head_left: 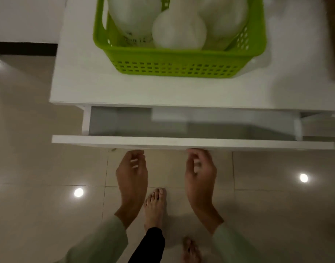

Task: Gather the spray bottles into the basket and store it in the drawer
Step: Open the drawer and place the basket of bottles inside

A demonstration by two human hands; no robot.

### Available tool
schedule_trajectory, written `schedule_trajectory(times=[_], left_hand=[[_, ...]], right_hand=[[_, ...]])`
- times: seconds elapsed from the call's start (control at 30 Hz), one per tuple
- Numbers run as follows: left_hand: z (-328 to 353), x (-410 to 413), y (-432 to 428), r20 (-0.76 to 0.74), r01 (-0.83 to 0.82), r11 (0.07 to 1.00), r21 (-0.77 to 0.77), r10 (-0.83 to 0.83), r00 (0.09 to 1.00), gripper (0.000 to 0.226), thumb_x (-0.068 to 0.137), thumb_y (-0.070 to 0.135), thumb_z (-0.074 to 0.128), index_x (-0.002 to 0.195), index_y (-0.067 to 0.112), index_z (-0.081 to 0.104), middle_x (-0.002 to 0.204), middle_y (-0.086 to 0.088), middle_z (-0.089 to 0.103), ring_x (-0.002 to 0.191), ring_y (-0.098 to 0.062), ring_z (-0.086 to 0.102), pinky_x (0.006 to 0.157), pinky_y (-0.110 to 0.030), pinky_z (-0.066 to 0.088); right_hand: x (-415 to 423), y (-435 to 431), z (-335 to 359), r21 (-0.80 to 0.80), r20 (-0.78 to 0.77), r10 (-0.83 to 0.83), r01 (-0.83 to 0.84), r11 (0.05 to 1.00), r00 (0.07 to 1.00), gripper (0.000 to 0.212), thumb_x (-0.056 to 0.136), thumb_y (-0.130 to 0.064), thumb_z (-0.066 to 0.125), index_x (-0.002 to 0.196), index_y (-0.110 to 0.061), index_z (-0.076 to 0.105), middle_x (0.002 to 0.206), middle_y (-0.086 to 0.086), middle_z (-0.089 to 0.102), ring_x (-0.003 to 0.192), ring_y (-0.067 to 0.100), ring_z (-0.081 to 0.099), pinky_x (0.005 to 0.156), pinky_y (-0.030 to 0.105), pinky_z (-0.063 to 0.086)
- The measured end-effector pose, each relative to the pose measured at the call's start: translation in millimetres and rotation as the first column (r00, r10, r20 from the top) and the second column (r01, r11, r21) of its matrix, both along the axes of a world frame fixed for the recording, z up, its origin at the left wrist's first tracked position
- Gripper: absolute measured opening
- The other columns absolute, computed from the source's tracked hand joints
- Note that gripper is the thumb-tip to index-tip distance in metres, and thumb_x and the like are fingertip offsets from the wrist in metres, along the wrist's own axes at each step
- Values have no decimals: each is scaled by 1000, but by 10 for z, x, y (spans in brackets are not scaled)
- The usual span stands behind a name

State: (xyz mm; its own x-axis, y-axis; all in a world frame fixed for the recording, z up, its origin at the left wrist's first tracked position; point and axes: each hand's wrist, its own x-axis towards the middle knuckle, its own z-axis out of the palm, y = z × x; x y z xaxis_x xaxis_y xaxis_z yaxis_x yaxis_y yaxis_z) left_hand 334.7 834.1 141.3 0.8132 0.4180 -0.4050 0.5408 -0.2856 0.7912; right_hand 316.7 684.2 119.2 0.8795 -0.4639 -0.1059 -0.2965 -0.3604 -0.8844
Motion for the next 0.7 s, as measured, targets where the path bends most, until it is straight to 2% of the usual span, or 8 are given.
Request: schedule_trajectory(times=[0.07, 0.13, 0.2, 0.27, 0.33, 0.37, 0.47, 0.7], left_hand=[[372, -186, 13, 225, 202, 939, 278, -269, 937, 18, 96, 20, 52, 111, 28, 59, 112, 10, 61, 101, 0, 58, 84, -22, 52], [619, -271, 26, 239, 305, 818, 488, -461, 855, 32, 93, 25, 54, 125, 21, 54, 124, 2, 54, 116, -9, 49, 98, -26, 44], [777, -302, 30, 116, 395, 655, 644, -594, 796, 50, 90, 22, 60, 138, 14, 49, 136, -11, 50, 130, -25, 44, 109, -39, 38], [833, -331, 37, -18, 475, 513, 715, -665, 746, 62, 88, 16, 64, 146, 11, 44, 147, -18, 44, 142, -35, 35, 118, -51, 29], [877, -365, 27, -103, 546, 454, 704, -695, 711, 68, 85, 8, 64, 148, 12, 39, 154, -18, 38, 148, -35, 28, 120, -54, 25], [911, -380, 8, -122, 561, 454, 692, -693, 710, 68, 83, 4, 64, 147, 13, 39, 154, -17, 38, 148, -34, 28, 119, -53, 30], [1035, -367, -51, -149, 572, 459, 680, -677, 721, 57, 84, 10, 64, 137, 14, 45, 142, -11, 46, 135, -30, 41, 102, -45, 49], [1154, -648, 15, -249, 635, 405, 658, -679, 691, 35, 97, 19, 54, 132, 20, 52, 127, -6, 51, 121, -25, 47, 90, -40, 53]], right_hand=[[-141, -61, 355, -369, 198, 210, -125, 921, 957, 18, 93, -6, 59, 108, -9, 70, 102, 2, 68, 99, 17, 61, 91, 24, 47], [-161, -165, 650, -565, 173, 247, -110, 818, 953, 28, 88, -9, 64, 116, -10, 68, 108, 8, 65, 104, 24, 55, 93, 33, 43], [-124, -282, 873, -654, 24, 271, -190, 732, 962, 42, 86, -18, 67, 127, -11, 63, 117, 12, 61, 112, 30, 51, 97, 43, 43], [-62, -388, 979, -669, -199, 386, -413, 619, 901, 50, 92, -31, 61, 138, -12, 56, 125, 13, 60, 119, 32, 51, 109, 51, 38], [-30, -479, 1050, -635, -357, 477, -583, 507, 803, 50, 96, -37, 53, 140, -14, 54, 126, 10, 61, 122, 32, 54, 116, 52, 31], [-29, -503, 1077, -624, -384, 491, -612, 486, 782, 47, 97, -37, 52, 139, -15, 55, 124, 9, 62, 120, 32, 55, 115, 51, 32], [-96, -484, 1142, -611, -378, 491, -610, 505, 785, 36, 98, -29, 51, 130, -16, 60, 115, 8, 66, 110, 31, 57, 108, 47, 37], [-640, -377, 1118, -575, -354, 462, -579, 578, 813, 34, 96, -9, 55, 127, -18, 62, 111, 3, 64, 109, 27, 57, 112, 47, 36]])
